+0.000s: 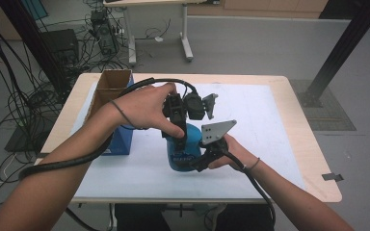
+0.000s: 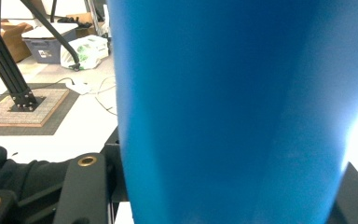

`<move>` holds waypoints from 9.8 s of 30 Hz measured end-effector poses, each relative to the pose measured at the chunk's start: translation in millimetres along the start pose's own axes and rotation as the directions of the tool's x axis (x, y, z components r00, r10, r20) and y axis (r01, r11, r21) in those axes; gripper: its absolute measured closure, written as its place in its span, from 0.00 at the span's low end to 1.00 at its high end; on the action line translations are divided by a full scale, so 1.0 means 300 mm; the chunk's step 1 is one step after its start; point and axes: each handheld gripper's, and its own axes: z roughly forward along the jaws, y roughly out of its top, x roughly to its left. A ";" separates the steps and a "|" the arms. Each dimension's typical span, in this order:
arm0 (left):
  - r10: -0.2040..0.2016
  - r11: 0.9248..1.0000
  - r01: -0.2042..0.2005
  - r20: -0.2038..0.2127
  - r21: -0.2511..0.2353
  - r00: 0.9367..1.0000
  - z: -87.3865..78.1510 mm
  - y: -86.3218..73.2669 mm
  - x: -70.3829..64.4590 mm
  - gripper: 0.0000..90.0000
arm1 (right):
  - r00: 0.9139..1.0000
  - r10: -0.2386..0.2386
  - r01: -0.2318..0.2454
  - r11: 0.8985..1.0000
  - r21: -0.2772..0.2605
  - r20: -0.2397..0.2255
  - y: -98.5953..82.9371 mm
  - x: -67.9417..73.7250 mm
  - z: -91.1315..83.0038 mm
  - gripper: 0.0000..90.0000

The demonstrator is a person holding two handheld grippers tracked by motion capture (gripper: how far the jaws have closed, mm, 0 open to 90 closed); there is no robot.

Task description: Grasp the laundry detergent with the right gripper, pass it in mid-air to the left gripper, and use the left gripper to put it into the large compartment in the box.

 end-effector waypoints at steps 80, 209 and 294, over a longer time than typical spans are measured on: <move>-0.050 0.998 0.050 -0.007 -0.025 0.999 -0.021 -0.009 0.023 0.41 | 0.975 0.098 -0.190 0.838 0.512 0.200 -0.003 -0.063 -0.253 0.06; -0.962 0.272 0.939 -0.042 -0.212 0.269 -0.233 -0.647 0.517 0.42 | 0.858 0.112 -0.478 0.528 0.702 0.501 -0.120 -0.173 -0.388 0.08; -0.981 0.193 0.981 0.011 -0.030 0.193 0.232 -0.645 0.521 0.42 | 0.873 0.131 -0.460 0.544 0.702 0.470 -0.167 -0.154 -0.352 0.08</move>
